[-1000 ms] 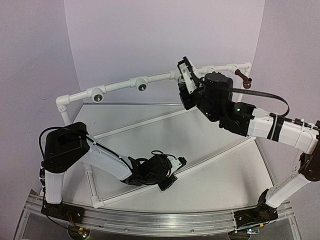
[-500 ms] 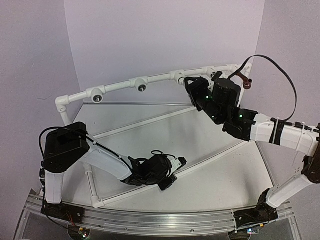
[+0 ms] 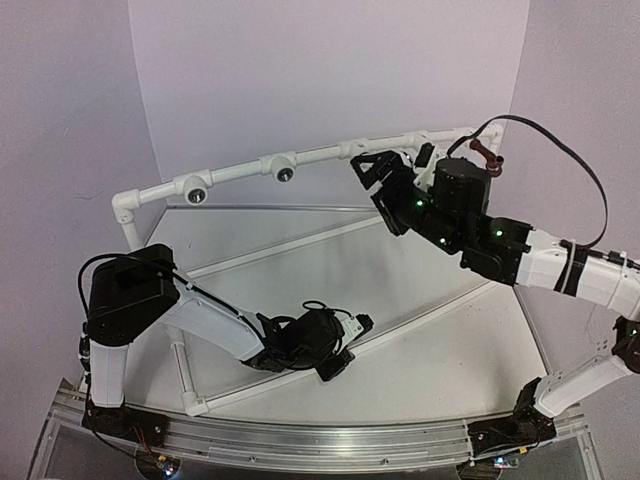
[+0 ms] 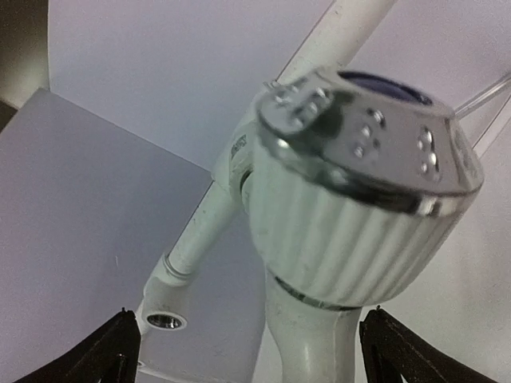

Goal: Install the water faucets
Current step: Screw the water faucet onto the adaptor.

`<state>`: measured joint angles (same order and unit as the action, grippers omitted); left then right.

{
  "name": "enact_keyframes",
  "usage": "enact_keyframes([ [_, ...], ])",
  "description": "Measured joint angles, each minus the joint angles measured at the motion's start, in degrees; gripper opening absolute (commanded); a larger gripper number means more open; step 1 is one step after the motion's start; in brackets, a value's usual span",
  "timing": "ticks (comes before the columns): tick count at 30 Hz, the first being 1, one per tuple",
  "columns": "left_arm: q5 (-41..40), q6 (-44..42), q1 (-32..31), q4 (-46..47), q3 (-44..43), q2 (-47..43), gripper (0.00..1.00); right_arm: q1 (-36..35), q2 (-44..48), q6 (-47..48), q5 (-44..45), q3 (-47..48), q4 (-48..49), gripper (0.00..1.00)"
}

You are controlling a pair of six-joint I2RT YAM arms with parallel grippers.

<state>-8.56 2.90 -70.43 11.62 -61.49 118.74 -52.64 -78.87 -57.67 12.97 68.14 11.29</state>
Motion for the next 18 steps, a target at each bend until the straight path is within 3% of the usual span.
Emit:
enact_keyframes([
  [4, 0.0, 0.0, 0.02, 0.0, 0.02, 0.0, 0.0, 0.04, 4.49, 7.9, -2.08, 1.38, -9.78, 0.98],
  [7, 0.02, 0.0, 0.02, 0.0, 0.01, 0.0, 0.0, 0.04, 5.69, 15.21, -1.3, 7.63, -23.42, 0.98],
  [12, 0.04, 0.0, 0.02, 0.0, 0.0, 0.0, 0.0, 0.0, 4.39, 27.75, 8.13, 19.54, -44.84, 0.98],
  [18, 0.07, 0.0, 0.04, -0.04, -0.04, 0.02, 0.0, 0.2, 5.6, 47.76, 14.16, 17.99, -57.01, 0.98],
])
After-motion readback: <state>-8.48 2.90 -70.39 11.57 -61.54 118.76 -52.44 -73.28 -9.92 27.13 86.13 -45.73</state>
